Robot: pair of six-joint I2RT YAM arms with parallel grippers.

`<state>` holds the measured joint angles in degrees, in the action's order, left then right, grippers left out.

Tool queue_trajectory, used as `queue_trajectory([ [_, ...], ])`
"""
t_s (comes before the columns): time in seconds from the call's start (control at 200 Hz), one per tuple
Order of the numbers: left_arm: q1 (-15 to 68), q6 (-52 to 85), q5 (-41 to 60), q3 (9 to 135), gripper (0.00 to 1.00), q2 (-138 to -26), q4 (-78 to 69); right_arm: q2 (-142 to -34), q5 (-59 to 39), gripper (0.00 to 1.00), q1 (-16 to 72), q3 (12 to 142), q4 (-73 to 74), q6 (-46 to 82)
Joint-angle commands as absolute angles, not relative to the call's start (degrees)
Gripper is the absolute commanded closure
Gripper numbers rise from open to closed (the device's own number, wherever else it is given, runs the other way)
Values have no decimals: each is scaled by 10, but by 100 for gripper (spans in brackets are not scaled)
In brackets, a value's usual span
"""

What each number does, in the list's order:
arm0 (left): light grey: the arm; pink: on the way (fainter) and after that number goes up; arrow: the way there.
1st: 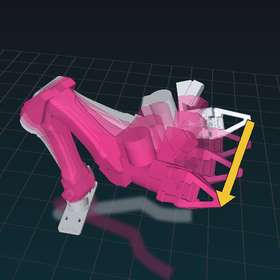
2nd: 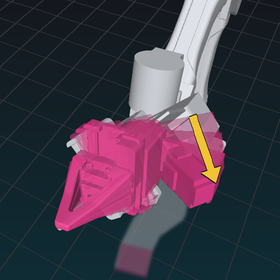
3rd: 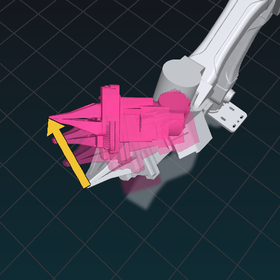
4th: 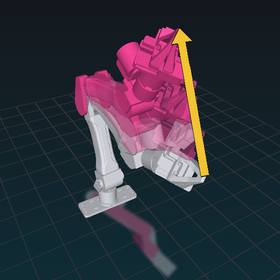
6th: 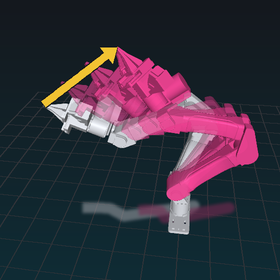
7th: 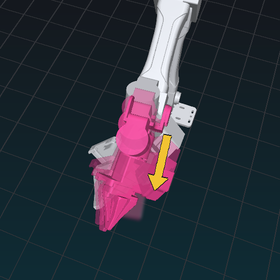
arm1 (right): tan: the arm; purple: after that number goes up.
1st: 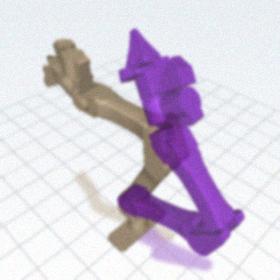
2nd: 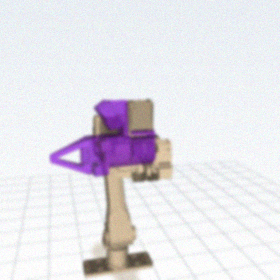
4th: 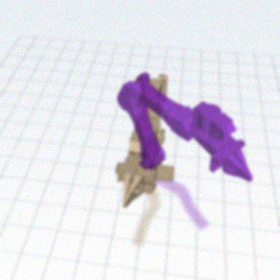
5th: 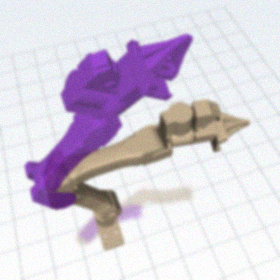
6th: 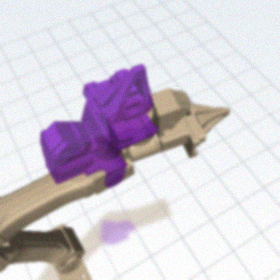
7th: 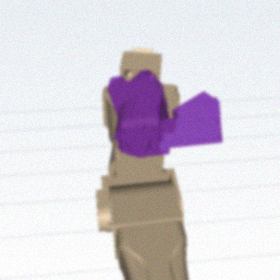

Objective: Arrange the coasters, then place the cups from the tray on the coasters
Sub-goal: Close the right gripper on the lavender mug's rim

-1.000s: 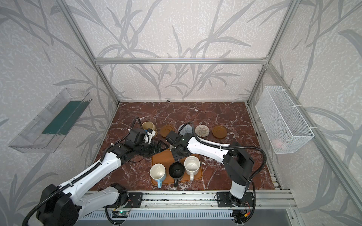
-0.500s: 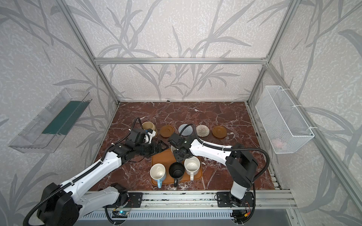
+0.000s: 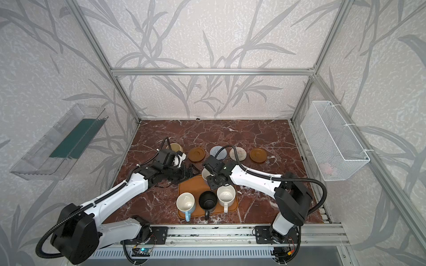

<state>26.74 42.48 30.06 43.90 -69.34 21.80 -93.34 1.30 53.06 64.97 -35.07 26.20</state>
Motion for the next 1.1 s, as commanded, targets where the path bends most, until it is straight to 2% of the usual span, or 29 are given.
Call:
queue_trajectory([
  [0.0, 268, 418, 301, 457, 5, -700, 217, -947, 5, 70, 519, 669, -363, 236],
  [0.185, 268, 421, 295, 459, 5, -706, 213, -974, -18, 72, 516, 683, -360, 227],
  [0.27, 268, 420, 290, 461, 5, -704, 217, -975, -3, 64, 516, 689, -359, 231],
  [0.32, 268, 419, 286, 463, 5, -701, 220, -975, 0, 63, 515, 687, -349, 232],
  [0.63, 268, 418, 275, 473, 5, -687, 233, -969, 0, 81, 515, 697, -335, 232],
  [0.825, 268, 414, 265, 479, 5, -675, 241, -951, -6, 84, 516, 704, -329, 235],
  [0.93, 267, 417, 253, 479, 5, -666, 242, -947, -6, 94, 516, 710, -330, 231],
  [1.095, 267, 420, 250, 484, 5, -658, 239, -935, -7, 97, 516, 716, -329, 232],
])
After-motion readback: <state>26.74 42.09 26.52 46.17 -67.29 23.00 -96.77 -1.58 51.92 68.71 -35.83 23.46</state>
